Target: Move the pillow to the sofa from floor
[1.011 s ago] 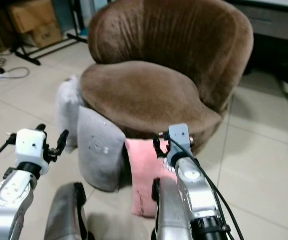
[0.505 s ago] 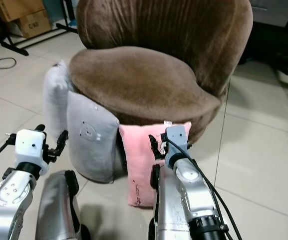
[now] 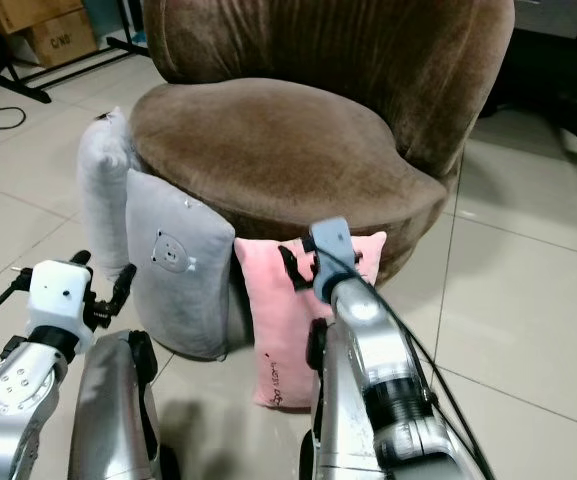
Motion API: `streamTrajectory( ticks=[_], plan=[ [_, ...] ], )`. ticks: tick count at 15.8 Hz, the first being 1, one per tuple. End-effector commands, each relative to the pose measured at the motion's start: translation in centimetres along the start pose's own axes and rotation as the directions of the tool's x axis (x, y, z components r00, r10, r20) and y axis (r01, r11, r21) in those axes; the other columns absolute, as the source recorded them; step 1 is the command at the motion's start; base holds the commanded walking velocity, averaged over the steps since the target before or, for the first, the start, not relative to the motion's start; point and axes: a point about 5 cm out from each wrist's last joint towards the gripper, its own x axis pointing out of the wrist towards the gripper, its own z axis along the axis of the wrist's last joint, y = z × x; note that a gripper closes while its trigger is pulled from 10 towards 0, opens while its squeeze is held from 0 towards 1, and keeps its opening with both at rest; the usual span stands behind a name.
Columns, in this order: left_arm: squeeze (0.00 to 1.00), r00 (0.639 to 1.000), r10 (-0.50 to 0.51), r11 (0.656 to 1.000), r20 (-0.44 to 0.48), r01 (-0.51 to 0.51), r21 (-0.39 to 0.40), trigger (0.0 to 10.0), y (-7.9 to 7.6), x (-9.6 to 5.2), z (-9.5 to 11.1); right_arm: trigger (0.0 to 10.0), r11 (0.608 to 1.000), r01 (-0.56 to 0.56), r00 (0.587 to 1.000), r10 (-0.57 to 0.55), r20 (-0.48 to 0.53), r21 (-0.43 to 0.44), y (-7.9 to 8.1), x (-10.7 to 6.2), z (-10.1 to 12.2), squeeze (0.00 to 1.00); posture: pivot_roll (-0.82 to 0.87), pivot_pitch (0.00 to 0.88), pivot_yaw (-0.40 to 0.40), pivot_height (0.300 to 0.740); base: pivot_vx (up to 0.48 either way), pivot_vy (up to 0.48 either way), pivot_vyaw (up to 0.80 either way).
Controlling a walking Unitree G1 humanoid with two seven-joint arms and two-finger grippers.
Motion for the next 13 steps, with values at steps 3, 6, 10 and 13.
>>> streamTrajectory(
  ticks=[3, 6, 10, 13],
  plan=[
    [0.0, 0.992, -0.129, 0.991, -0.003, 0.129, 0.036, 10.0, 0.0, -0.6, 0.7, 10.0, 0.997, -0.036, 0.997, 0.031, -0.071, -0.072, -0.9, 2.4, 1.5, 1.0, -0.11, 0.0, 0.002, 0.361, 0.0, 0.0, 0.0],
    [0.0, 0.982, -0.19, 0.98, -0.019, 0.191, 0.062, 10.0, 0.2, -1.2, 1.0, 10.0, 0.958, -0.09, 0.993, 0.065, -0.097, -0.273, -0.7, 3.6, 3.0, 1.0, -0.1, 0.005, 0.0, 0.361, 0.0, 0.0, 0.0],
    [0.0, 0.962, -0.272, 0.956, -0.034, 0.274, 0.107, 10.0, 0.6, -2.6, 2.1, 10.0, 0.857, -0.115, 0.986, 0.035, -0.166, -0.503, -0.9, 4.2, 3.1, 1.0, -0.08, 0.146, -0.025, 0.361, 0.0, 0.0, 0.0],
    [0.0, 0.953, -0.298, 0.941, -0.057, 0.303, 0.149, 10.0, 1.5, -3.4, 3.1, 10.0, 0.804, -0.134, 0.98, 0.019, -0.2, -0.579, -0.8, 4.4, 3.1, 0.78, -0.06, 0.213, -0.033, 0.361, 0.0, 0.0, 0.0]
  ],
)
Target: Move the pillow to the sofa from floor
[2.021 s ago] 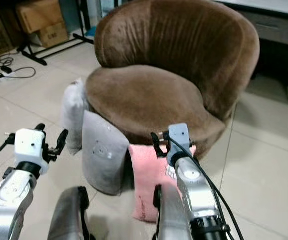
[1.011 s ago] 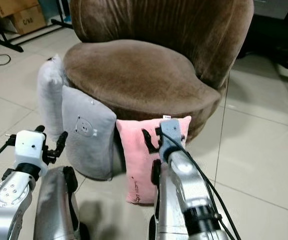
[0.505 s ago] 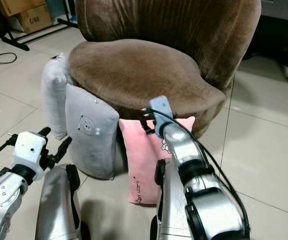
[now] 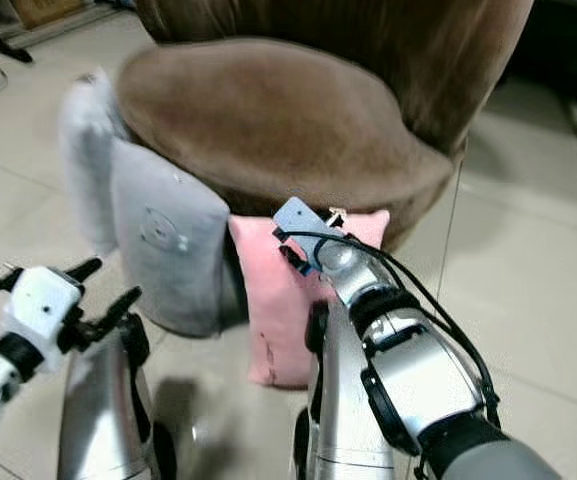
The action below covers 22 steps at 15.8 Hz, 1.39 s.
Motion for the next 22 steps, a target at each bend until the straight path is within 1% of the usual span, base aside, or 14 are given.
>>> streamTrajectory(
  ticks=[1, 2, 4, 6, 7, 8, 9, 11, 15, 20, 22],
  plan=[
    [0.0, 1.0, -0.015, 1.0, -0.003, 0.015, 0.003, 10.0, 0.0, -0.6, 0.3, 10.0, 1.0, 0.013, 1.0, -0.013, 0.0, -0.024, -0.3, 0.0, 0.3, 0.0, -0.06, 0.23, -0.032, 0.361, 0.0, 0.0, 0.0],
    [0.0, 1.0, -0.021, 1.0, -0.01, 0.021, 0.012, 10.0, 0.0, -1.2, 0.5, 10.0, 0.999, 0.046, 0.999, -0.046, -0.005, -0.023, -0.4, 0.0, 0.3, 0.0, -0.04, 0.253, -0.031, 0.361, 0.0, 0.0, 0.0],
    [0.0, 0.999, -0.027, 0.999, -0.028, 0.027, 0.021, 10.0, -0.2, -2.4, 0.9, 10.0, 0.984, 0.18, 0.984, -0.18, -0.009, 0.007, -1.6, -0.1, 0.2, 0.0, -0.03, 0.273, -0.022, 0.361, 0.0, 0.0, 0.0],
    [0.0, 0.999, -0.031, 0.999, -0.034, 0.031, 0.016, 10.0, -0.5, -3.2, 1.2, 10.0, 0.985, 0.173, 0.985, -0.173, -0.015, 0.002, -1.5, -0.1, 0.0, 0.0, -0.04, 0.269, -0.023, 0.361, 0.0, 0.0, 0.0],
    [0.0, 0.998, -0.036, 0.999, -0.042, 0.037, 0.009, 10.0, -0.6, -3.3, 1.3, 8.3, 0.991, 0.131, 0.991, -0.132, -0.023, -0.012, -1.0, 0.0, -0.2, 0.0, -0.04, 0.266, -0.025, 0.361, 0.0, 0.0, 0.0],
    [0.0, 0.998, -0.041, 0.999, -0.045, 0.041, 0.006, 10.0, -0.7, -3.3, 1.2, 3.5, 0.993, 0.117, 0.993, -0.117, -0.025, -0.011, -0.8, 0.0, -0.2, 0.0, -0.04, 0.267, -0.027, 0.361, 0.0, 0.0, 0.0],
    [0.0, 0.997, -0.054, 0.999, -0.052, 0.054, 0.0, 10.0, -0.8, -3.3, 1.2, 0.0, 0.995, 0.097, 0.995, -0.097, -0.032, 0.009, -0.6, 0.0, -0.3, 0.0, -0.04, 0.267, -0.027, 0.361, 0.0, 0.0, 0.0],
    [0.0, 0.994, -0.085, 0.996, -0.068, 0.085, -0.008, 10.0, -1.2, -3.5, 1.2, 0.0, 0.996, 0.088, 0.996, -0.086, -0.036, 0.029, -0.4, 0.0, -0.4, 0.0, -0.04, 0.268, -0.031, 0.361, 0.0, 0.0, 0.0],
    [0.0, 0.992, -0.096, 0.995, -0.076, 0.095, -0.015, 10.0, -1.5, -3.7, 1.3, 0.0, 0.995, 0.088, 0.996, -0.087, -0.027, 0.037, -0.5, 0.1, -0.1, 0.0, -0.04, 0.261, -0.027, 0.361, 0.0, 0.0, 0.0],
    [0.0, 0.992, -0.106, 0.994, -0.075, 0.105, -0.022, 10.0, -1.7, -3.5, 1.3, 0.0, 0.997, 0.069, 0.997, -0.069, -0.02, 0.043, -0.3, 0.1, 0.0, 0.0, -0.04, 0.257, -0.021, 0.361, 0.0, 0.0, 0.0],
    [0.0, 0.991, -0.114, 0.993, -0.076, 0.113, -0.019, 10.0, -1.7, -3.2, 1.3, 0.0, 0.996, 0.069, 0.998, -0.068, -0.017, 0.048, -0.5, 0.0, -0.1, 0.0, -0.05, 0.254, -0.013, 0.361, 0.0, 0.0, 0.0]
  ],
)
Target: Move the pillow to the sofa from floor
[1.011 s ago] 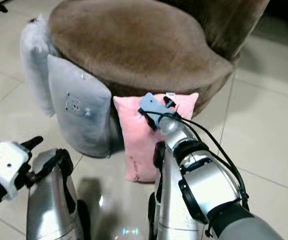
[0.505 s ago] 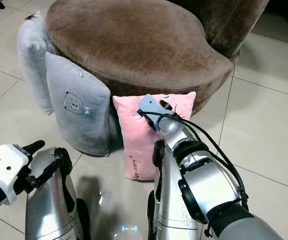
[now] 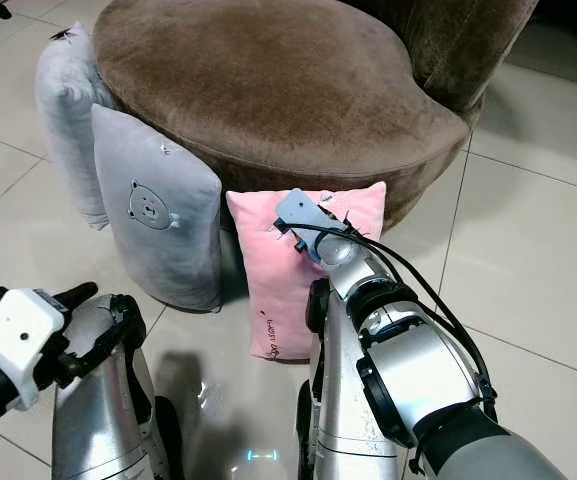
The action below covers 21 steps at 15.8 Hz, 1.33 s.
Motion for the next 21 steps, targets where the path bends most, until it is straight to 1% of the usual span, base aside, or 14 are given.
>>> streamTrajectory(
  ticks=[1, 3, 5, 7, 8, 10, 12, 13, 14, 15, 16, 18, 19, 21],
  plan=[
    [0.0, 1.0, -0.014, 1.0, -0.015, 0.014, 0.005, 10.0, -0.2, 0.0, -0.1, 0.0, 1.0, -0.01, 0.999, 0.011, -0.032, 0.009, 0.1, 0.0, -0.8, 0.0, -0.05, 0.253, -0.013, 0.361, 0.0, 0.0, 0.0],
    [0.0, 1.0, -0.015, 1.0, -0.015, 0.015, 0.005, 10.0, -0.2, 0.0, -0.1, 0.0, 1.0, -0.002, 0.999, 0.002, -0.039, 0.0, 0.0, -0.1, -0.9, 0.0, -0.05, 0.252, -0.011, 0.361, 0.0, 0.0, 0.0],
    [0.0, 1.0, -0.023, 1.0, -0.014, 0.023, 0.003, 10.0, -0.3, 0.2, -0.1, 0.0, 0.999, 0.015, 0.999, -0.014, -0.04, 0.047, -0.2, -0.1, -1.3, 0.0, -0.05, 0.243, -0.007, 0.361, 0.0, 0.0, 0.0],
    [0.0, 0.999, -0.038, 0.999, -0.008, 0.038, -0.012, 10.0, -0.5, 0.5, -0.2, 0.0, 0.999, 0.012, 0.999, -0.01, -0.035, 0.053, -0.2, -0.1, -1.3, 0.0, -0.06, 0.233, -0.002, 0.361, 0.0, 0.0, 0.0],
    [0.0, 0.998, -0.062, 0.997, 0.001, 0.062, -0.034, 10.0, -0.8, 0.6, -0.2, 0.0, 0.997, -0.018, 0.999, 0.02, -0.026, 0.073, 0.1, -0.1, -1.3, 0.0, -0.06, 0.227, -0.002, 0.361, 0.0, 0.0, 0.0],
    [0.0, 0.991, -0.131, 0.987, 0.04, 0.135, -0.091, 10.0, -1.6, 0.7, -0.2, 0.0, 0.997, -0.046, 0.999, 0.046, -0.002, 0.068, 0.4, -0.1, -1.1, 0.0, -0.07, 0.199, -0.009, 0.361, 0.0, 0.0, 0.0],
    [0.0, 0.986, -0.156, 0.979, 0.056, 0.162, -0.124, 10.0, -2.1, 0.8, -0.3, 0.0, 0.996, -0.046, 0.999, 0.046, 0.011, 0.081, 0.4, -0.1, -1.0, 0.0, -0.07, 0.178, -0.014, 0.361, 0.0, 0.0, 0.0],
    [0.0, 0.982, -0.177, 0.97, 0.064, 0.185, -0.158, 10.0, -2.4, 1.0, -0.5, 0.0, 0.996, -0.043, 0.999, 0.042, 0.022, 0.073, 0.3, -0.2, -0.9, 0.0, -0.08, 0.142, -0.024, 0.361, 0.0, 0.0, 0.0],
    [0.0, 0.978, -0.195, 0.962, 0.07, 0.204, -0.182, 10.0, -2.7, 0.9, -0.6, 0.0, 0.993, -0.066, 0.997, 0.062, 0.041, 0.098, 0.4, -0.2, -0.7, 0.0, -0.08, 0.142, -0.024, 0.361, 0.0, 0.0, 0.0],
    [0.0, 0.976, -0.208, 0.955, 0.07, 0.218, -0.199, 10.0, -2.9, 0.9, -0.8, 0.0, 0.988, -0.086, 0.995, 0.078, 0.064, 0.127, 0.6, -0.1, -0.3, 0.0, -0.09, 0.102, -0.03, 0.361, 0.0, 0.0, 0.0],
    [0.0, 0.978, -0.197, 0.958, 0.067, 0.206, -0.201, 10.0, -2.7, 1.1, -1.2, 0.0, 0.985, -0.091, 0.993, 0.079, 0.088, 0.146, 0.5, -0.2, 0.0, 0.0, -0.09, 0.083, -0.036, 0.361, 0.0, 0.0, 0.0],
    [0.0, 0.986, -0.147, 0.967, 0.074, 0.159, -0.198, 10.0, -2.1, 1.9, -1.5, 0.0, 0.982, -0.047, 0.993, 0.026, 0.116, 0.182, 0.0, -0.2, 0.1, 0.0, -0.1, 0.037, -0.044, 0.361, 0.0, 0.0, 0.0],
    [0.0, 0.988, -0.131, 0.969, 0.082, 0.146, -0.201, 10.0, -2.0, 2.1, -1.5, 0.0, 0.98, -0.063, 0.99, 0.038, 0.134, 0.188, 0.2, -0.3, 0.1, 0.0, -0.11, 0.009, -0.045, 0.361, 0.0, 0.0, 0.0],
    [0.0, 0.99, -0.089, 0.97, 0.11, 0.111, -0.215, 10.0, -2.0, 2.8, -1.2, 0.0, 0.964, -0.144, 0.967, 0.089, 0.238, 0.224, 0.8, -0.8, -0.1, 0.0, -0.12, 0.0, -0.046, 0.361, 0.0, 0.0, 0.0]
  ],
)
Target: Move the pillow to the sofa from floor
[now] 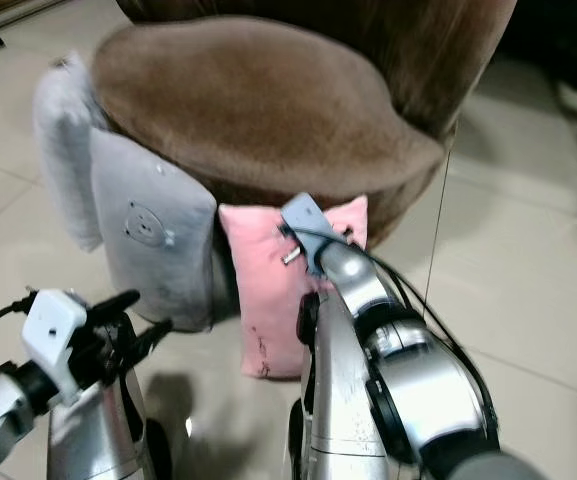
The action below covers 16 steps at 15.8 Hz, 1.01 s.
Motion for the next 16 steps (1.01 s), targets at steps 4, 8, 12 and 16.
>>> streamTrajectory(
  ticks=[4, 8, 12, 16],
  plan=[
    [0.0, 0.996, 0.082, 0.996, 0.046, -0.084, 0.031, 10.0, 0.2, 1.2, 0.2, 0.0, 0.995, 0.028, 0.958, -0.054, 0.283, 0.096, -1.2, -2.8, 0.8, 0.0, -0.13, 0.0, -0.031, 0.361, 0.0, 0.0, 0.0],
    [0.0, 0.994, 0.101, 0.992, 0.04, -0.104, 0.075, 10.0, 0.9, 1.9, 0.0, 0.0, 0.984, 0.088, 0.946, -0.13, 0.298, 0.152, -0.2, -5.5, -1.7, 0.0, -0.13, 0.0, -0.004, 0.361, 0.0, 0.0, 0.0],
    [0.0, 0.976, 0.19, 0.973, 0.104, -0.202, 0.116, 10.0, 2.4, 2.7, 0.9, 10.0, 0.824, 0.333, 0.706, -0.54, 0.458, 0.459, -5.5, -10.8, 3.8, 0.0, -0.13, 0.0, 0.038, 0.361, 0.0, 0.0, 0.0],
    [0.0, 0.96, 0.235, 0.956, 0.151, -0.257, 0.145, 10.0, 3.4, 3.8, 1.6, 10.0, 0.825, 0.25, 0.524, -0.555, 0.645, 0.507, -7.6, -14.4, 12.7, 0.0, -0.14, 0.0, 0.054, 0.376, 0.0, 0.0, 0.0]
  ],
)
